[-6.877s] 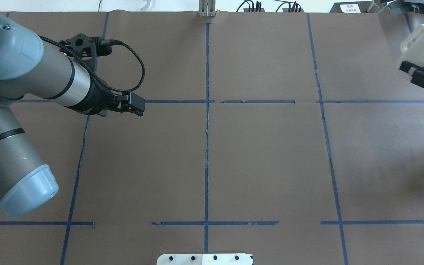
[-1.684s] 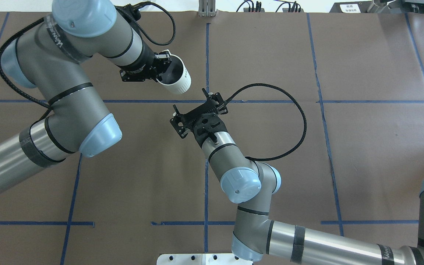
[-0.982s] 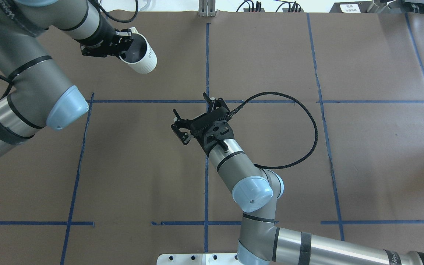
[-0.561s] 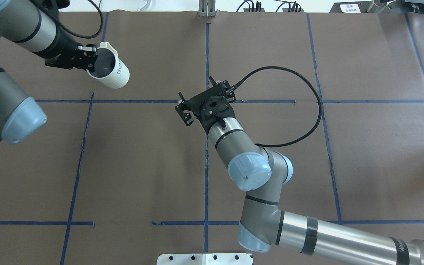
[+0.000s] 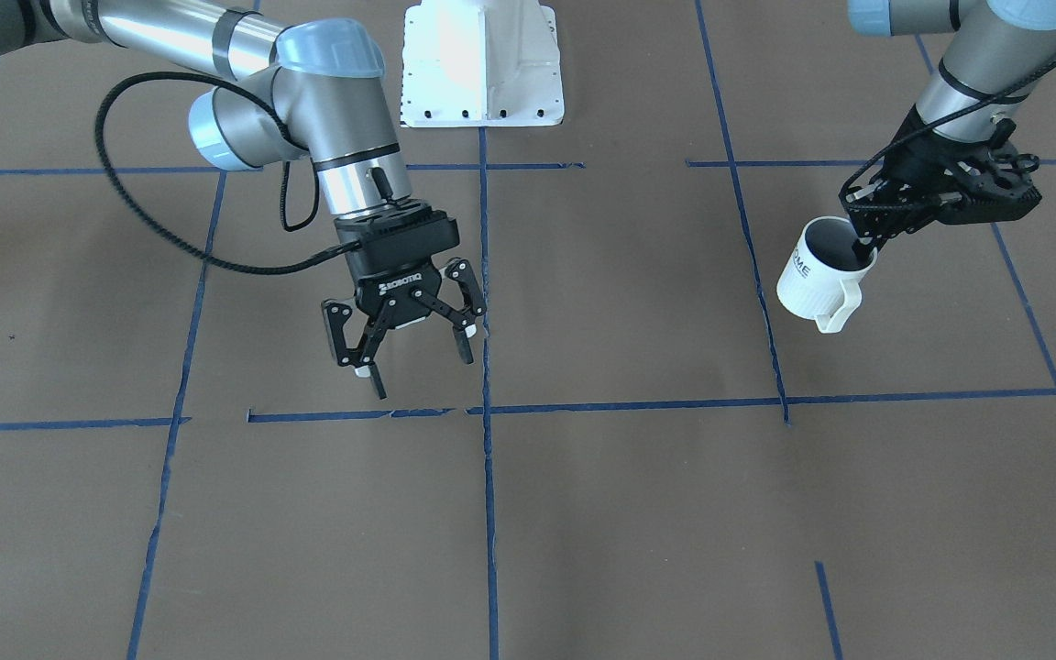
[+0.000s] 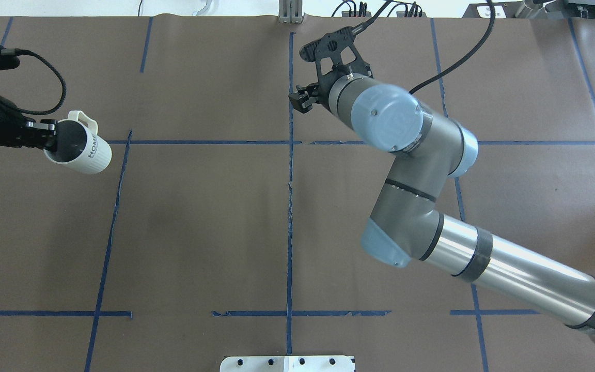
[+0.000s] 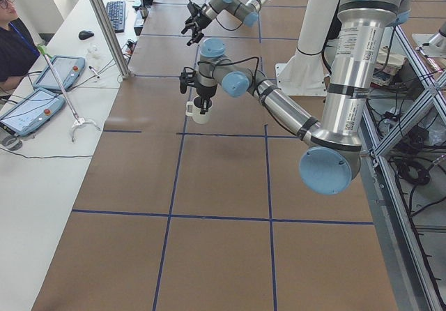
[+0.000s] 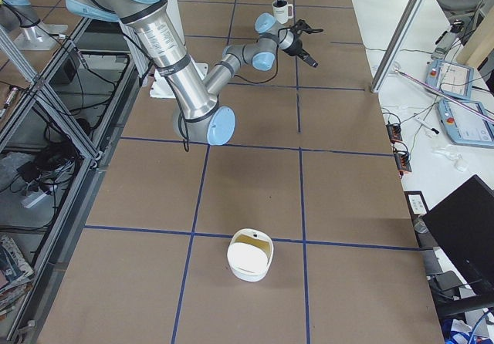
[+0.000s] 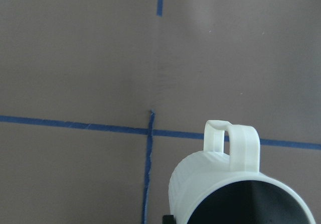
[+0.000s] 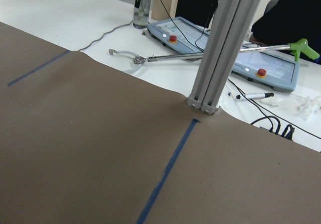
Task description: Left arm hands cup to right arm to dump lemon
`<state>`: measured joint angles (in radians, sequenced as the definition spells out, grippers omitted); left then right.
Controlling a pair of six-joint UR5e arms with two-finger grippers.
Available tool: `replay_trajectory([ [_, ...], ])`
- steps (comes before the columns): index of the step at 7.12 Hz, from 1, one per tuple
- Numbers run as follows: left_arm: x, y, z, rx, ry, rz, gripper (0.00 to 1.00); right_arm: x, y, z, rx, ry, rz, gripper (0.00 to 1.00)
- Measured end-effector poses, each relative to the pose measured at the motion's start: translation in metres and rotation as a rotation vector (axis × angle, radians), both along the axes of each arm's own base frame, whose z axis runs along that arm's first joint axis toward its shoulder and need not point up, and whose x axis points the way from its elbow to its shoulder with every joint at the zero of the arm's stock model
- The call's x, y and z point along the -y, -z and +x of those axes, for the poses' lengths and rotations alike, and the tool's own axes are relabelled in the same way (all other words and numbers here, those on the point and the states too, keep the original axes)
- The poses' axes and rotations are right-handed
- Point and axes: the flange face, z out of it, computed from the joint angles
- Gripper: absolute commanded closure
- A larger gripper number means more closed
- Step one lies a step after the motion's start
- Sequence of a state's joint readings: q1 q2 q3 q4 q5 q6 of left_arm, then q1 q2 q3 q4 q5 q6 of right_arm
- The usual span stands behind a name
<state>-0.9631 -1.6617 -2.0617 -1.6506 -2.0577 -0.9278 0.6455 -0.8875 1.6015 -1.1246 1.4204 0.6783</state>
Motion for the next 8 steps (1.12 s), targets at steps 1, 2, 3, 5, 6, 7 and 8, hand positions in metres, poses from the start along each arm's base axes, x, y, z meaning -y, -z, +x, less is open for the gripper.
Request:
replay_trajectory([
  [1, -0.011, -0.025, -0.008, 0.036, -0.033, -0.01, 1.0, 0.025, -0.011, 0.03, -0.039, 0.053, -0.112, 0.0],
  [2, -0.018, -0.048, -0.013, 0.066, -0.055, -0.03, 1.0, 0.046, -0.022, 0.061, -0.072, 0.087, -0.209, 0.0],
  [3, -0.02, -0.069, -0.014, 0.087, -0.066, -0.054, 1.0, 0.065, -0.03, 0.096, -0.084, 0.128, -0.269, 0.0],
  [5, -0.015, -0.108, -0.008, 0.08, -0.101, -0.054, 1.0, 0.097, -0.05, 0.182, -0.045, 0.236, -0.326, 0.0],
  [6, -0.016, -0.127, -0.007, 0.07, -0.128, -0.05, 1.0, 0.104, -0.061, 0.216, -0.023, 0.279, -0.335, 0.0],
  [7, -0.017, -0.14, -0.009, 0.068, -0.152, -0.046, 1.0, 0.108, -0.072, 0.239, -0.026, 0.308, -0.322, 0.0],
  [8, -0.016, -0.149, -0.013, 0.073, -0.166, -0.042, 1.0, 0.11, -0.083, 0.254, -0.034, 0.329, -0.312, 0.0],
])
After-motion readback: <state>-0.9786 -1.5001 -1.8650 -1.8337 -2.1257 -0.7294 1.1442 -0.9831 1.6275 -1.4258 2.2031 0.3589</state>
